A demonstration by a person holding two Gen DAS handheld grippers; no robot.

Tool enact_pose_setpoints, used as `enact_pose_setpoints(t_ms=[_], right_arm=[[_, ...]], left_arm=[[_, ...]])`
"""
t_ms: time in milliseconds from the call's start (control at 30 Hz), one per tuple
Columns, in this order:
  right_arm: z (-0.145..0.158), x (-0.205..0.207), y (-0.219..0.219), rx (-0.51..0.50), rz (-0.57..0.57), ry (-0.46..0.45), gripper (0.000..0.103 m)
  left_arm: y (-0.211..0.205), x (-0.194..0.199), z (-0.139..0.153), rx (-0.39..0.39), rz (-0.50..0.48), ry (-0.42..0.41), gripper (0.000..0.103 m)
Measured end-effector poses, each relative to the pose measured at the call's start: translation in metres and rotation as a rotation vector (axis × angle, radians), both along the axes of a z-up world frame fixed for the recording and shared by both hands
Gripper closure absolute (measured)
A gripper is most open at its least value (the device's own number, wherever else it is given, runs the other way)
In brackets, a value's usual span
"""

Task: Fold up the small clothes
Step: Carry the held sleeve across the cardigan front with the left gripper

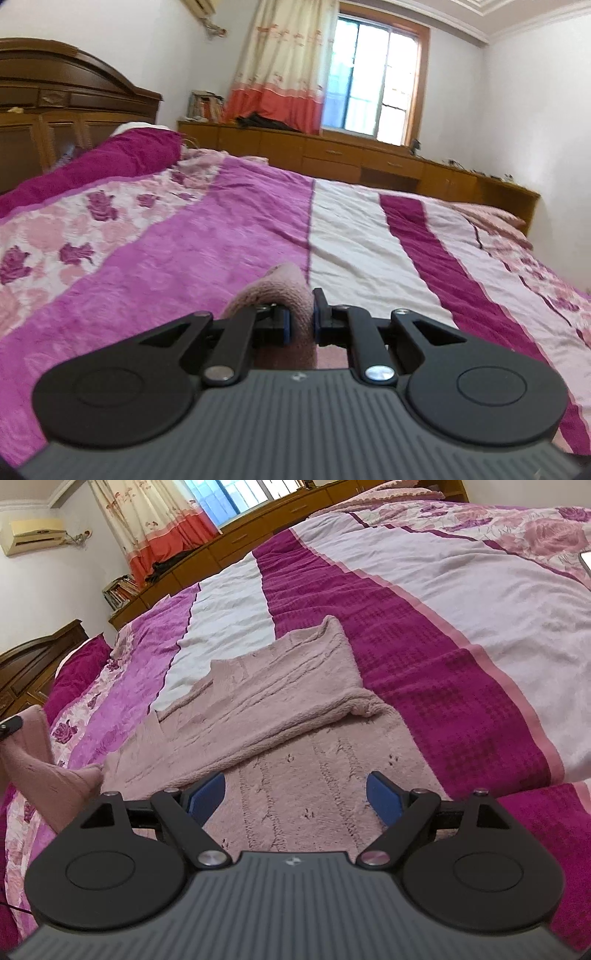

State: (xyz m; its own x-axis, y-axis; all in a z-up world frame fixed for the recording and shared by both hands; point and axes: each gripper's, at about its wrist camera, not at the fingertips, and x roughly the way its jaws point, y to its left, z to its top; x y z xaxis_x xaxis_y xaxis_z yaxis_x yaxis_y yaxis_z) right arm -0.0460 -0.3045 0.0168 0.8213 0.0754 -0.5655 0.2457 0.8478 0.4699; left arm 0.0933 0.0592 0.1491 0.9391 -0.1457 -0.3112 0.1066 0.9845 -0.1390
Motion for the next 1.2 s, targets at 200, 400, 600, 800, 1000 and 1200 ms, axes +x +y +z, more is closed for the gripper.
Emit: enact_pose_setpoints(t_ms=[200,400,600,800,1000,1200], right_arm=[[-0.006,-0.001,-0.005,0.027,-0.003,0.004,0.015],[-0.009,-0.001,-0.007,0.038,-0.001,0.001,0.015],[-0.009,-0.001,-0.007,0.038,0.000,0.001,0.015],[-0.010,-0.001,-0.006,0.034,0.002,0.002,0.015],[-0.011,-0.001,-0.004,0.031,0.005,0.003,0.015],[-0.011,-0.001,-0.004,0.028,0.007,0.004,0.014]], left_arm=[[-0.032,0.001,-0.026,0.021,-0.060,0.065,0.090],[-0.054,0.004,-0.050,0.041,-0.096,0.128,0.090],[-0.067,0.006,-0.069,0.055,-0.118,0.186,0.090],[-0.071,0.008,-0.083,0.060,-0.131,0.237,0.088],[-0.080,0.006,-0.098,0.099,-0.164,0.317,0.071],[-0.078,-0.005,-0.098,0.098,-0.204,0.327,0.044]])
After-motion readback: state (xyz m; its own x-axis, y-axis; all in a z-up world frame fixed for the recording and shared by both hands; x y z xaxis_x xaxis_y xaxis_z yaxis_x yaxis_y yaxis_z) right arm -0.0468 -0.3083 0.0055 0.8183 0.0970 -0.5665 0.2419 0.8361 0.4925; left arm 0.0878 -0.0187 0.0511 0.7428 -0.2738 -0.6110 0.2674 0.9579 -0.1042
